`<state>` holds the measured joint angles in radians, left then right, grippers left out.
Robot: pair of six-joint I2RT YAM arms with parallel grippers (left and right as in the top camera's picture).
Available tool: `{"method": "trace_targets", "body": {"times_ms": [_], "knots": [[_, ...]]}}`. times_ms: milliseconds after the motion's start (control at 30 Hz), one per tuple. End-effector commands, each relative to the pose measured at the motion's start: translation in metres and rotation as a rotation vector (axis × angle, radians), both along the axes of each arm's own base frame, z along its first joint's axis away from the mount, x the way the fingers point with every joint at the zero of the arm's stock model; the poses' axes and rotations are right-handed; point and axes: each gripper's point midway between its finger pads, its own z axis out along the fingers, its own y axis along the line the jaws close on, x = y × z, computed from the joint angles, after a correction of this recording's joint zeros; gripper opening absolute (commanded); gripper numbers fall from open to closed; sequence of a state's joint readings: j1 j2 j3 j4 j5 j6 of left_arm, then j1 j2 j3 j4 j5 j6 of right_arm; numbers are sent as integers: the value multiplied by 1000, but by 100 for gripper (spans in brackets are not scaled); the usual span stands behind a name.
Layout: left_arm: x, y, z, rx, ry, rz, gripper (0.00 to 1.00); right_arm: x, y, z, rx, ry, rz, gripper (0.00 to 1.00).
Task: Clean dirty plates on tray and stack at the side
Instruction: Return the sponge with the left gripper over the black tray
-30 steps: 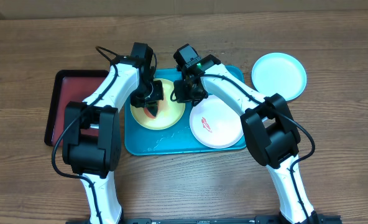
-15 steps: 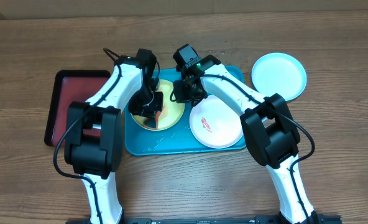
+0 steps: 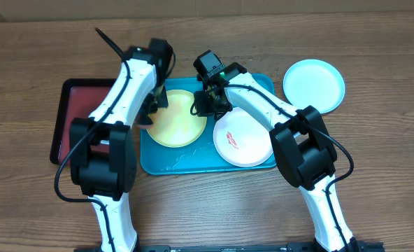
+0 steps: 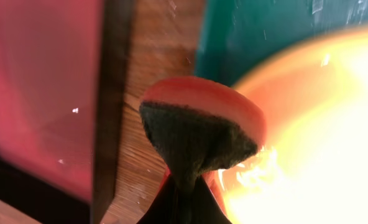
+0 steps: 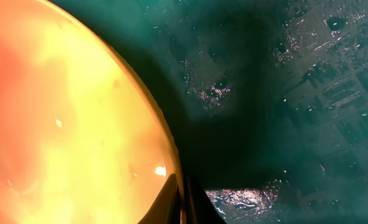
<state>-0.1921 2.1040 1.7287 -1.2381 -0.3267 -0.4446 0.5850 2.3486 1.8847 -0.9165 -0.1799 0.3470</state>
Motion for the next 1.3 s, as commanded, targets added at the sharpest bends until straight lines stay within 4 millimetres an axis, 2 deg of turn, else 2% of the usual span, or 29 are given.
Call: {"method": "trace_targets", "body": {"times_ms": [0,100,233,367,467,633,767,900,1000,1100,1167,1233,1267], "knots": [[13,15,30,20,-106,83,4,-6,-6,-19,-42,27,-3,4],[8,31,43,20,-118,121,4,-6,-6,-19,-42,27,-3,4],[-4,72,45,26,-96,247,4,-5,-6,-19,-42,24,1,4],[-14,108,29,-87,-77,386,4,-4,-5,-18,-37,17,0,4],[-18,126,14,-161,-84,450,4,-3,-5,-18,-36,15,0,4],[-18,122,-14,-354,-89,403,4,-3,-5,-18,-36,15,0,4],[-23,129,-32,-351,-97,421,4,-4,-5,-18,-36,16,0,4],[-20,137,-35,-311,-118,423,4,-4,-5,-18,-38,20,0,4],[-17,142,-34,-288,-134,421,14,-3,-5,-17,-36,16,0,4],[-17,143,-34,-284,-136,420,16,3,-1,-5,-22,-7,0,4],[-18,146,-34,-265,-135,422,25,15,3,22,-9,-63,2,4],[-18,147,-34,-260,-133,422,35,27,-2,44,-45,-131,-1,4],[-19,147,-34,-261,-131,422,50,33,-4,59,-77,-182,14,4]]}}
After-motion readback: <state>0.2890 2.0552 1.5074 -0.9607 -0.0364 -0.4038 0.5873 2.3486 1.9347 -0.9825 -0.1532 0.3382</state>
